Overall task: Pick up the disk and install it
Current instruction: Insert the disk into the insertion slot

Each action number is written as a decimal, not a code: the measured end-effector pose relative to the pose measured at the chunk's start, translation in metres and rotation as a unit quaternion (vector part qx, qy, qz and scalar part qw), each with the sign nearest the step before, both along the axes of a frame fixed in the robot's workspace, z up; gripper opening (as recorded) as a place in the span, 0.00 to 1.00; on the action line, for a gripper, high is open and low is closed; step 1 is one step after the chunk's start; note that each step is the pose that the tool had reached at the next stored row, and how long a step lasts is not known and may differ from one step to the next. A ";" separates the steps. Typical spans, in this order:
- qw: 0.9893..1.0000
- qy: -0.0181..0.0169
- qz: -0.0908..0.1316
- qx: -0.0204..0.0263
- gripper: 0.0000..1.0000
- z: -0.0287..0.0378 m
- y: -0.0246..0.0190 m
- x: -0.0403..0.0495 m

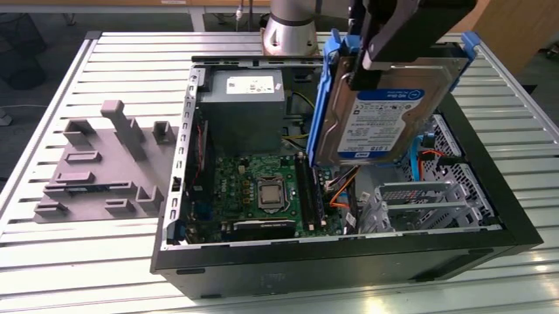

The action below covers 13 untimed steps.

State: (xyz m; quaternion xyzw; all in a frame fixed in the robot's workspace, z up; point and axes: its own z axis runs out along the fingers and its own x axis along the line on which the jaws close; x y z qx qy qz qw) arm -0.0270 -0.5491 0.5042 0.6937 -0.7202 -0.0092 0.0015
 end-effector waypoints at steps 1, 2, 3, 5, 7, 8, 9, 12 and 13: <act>1.000 0.000 0.000 0.000 0.36 -0.0007 -0.0004 0.0015; 1.000 0.000 0.000 0.000 0.36 -0.0013 -0.0007 0.0035; 1.000 0.000 0.000 0.000 0.36 -0.0020 -0.0008 0.0062; 1.000 0.000 0.000 0.000 0.36 -0.0037 -0.0011 0.0129; 1.000 0.000 0.000 0.000 0.36 -0.0052 -0.0012 0.0193; 1.000 0.000 0.000 0.000 0.36 -0.0057 -0.0013 0.0217; 1.000 0.000 0.000 0.000 0.36 -0.0060 -0.0013 0.0228; 1.000 0.000 0.000 0.000 0.36 -0.0060 -0.0013 0.0230; 1.000 0.000 0.000 0.000 0.36 -0.0061 -0.0013 0.0230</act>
